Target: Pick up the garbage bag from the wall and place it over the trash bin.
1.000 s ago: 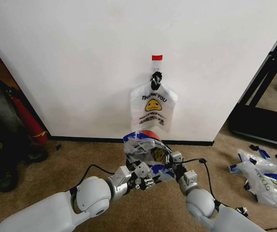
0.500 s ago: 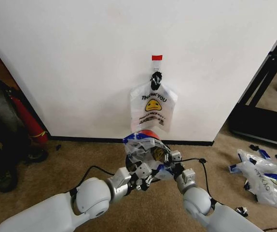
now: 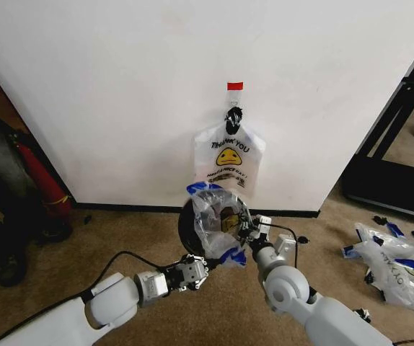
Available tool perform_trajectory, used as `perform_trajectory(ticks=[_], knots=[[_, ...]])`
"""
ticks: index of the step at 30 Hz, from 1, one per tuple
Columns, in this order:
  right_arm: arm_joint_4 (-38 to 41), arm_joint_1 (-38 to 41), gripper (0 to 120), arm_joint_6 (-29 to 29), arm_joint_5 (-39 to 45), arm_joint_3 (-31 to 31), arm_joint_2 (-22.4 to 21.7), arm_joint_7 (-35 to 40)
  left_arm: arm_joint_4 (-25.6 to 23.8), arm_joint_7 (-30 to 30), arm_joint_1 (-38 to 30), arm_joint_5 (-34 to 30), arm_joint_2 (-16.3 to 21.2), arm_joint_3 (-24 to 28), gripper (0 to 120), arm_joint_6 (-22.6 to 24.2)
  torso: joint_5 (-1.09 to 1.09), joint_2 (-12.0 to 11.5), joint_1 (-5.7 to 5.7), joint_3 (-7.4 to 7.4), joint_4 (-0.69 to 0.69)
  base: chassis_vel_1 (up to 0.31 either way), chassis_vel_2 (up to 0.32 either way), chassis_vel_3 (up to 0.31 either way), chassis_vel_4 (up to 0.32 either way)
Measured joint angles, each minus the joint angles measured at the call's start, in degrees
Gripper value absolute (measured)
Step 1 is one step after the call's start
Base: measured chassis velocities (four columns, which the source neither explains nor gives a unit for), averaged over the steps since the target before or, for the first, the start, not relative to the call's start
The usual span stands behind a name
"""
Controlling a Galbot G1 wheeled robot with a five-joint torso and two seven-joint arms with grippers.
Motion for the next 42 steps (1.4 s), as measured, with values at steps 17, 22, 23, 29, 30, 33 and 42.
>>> perform_trajectory(ticks=[17,22,23,29,30,33,42], knots=[[1.0,-0.5,0,1.7,4.6,2.6,1.4,1.2,4.4,9.2,0.0,13.0,-1.9,-5.4,0,-8.7,0.00,0.0,0.00,0.00,0.00,0.000,0.000,0.000,0.000],[2.2,-0.7,0,2.8,7.4,3.8,1.7,1.2,6.6,9.0,-0.1,15.6,-2.6,-6.3,0,-9.7,0.00,0.0,0.00,0.00,0.00,0.000,0.000,0.000,0.000],[2.6,-0.8,0,2.8,8.1,4.1,1.7,1.2,7.2,8.9,-0.1,16.1,-2.7,-6.6,0,-9.9,0.00,0.0,0.00,0.00,0.00,0.000,0.000,0.000,0.000],[4.2,-1.8,0,1.1,8.7,4.2,0.3,0.9,9.0,7.6,0.0,17.6,-2.9,-8.7,0,-10.1,0.01,0.0,0.00,0.00,0.00,0.000,0.000,0.000,0.000],[4.2,-1.8,0,1.1,8.7,4.2,0.3,0.9,9.0,7.6,0.0,17.6,-2.9,-8.7,0,-10.1,0.01,0.0,0.00,0.00,0.00,0.000,0.000,0.000,0.000],[4.2,-2.1,0,-0.2,6.7,4.0,-0.7,0.0,8.6,7.3,0.2,17.6,-2.5,-9.6,0,-9.5,0.01,0.0,0.00,0.00,0.00,0.000,0.000,0.000,0.000],[2.5,-2.3,0,-0.3,3.4,3.9,-1.3,-1.4,6.5,7.7,1.1,17.5,-1.6,-10.7,0,-9.0,0.02,0.0,0.00,0.00,0.00,0.000,0.000,0.000,0.000]])
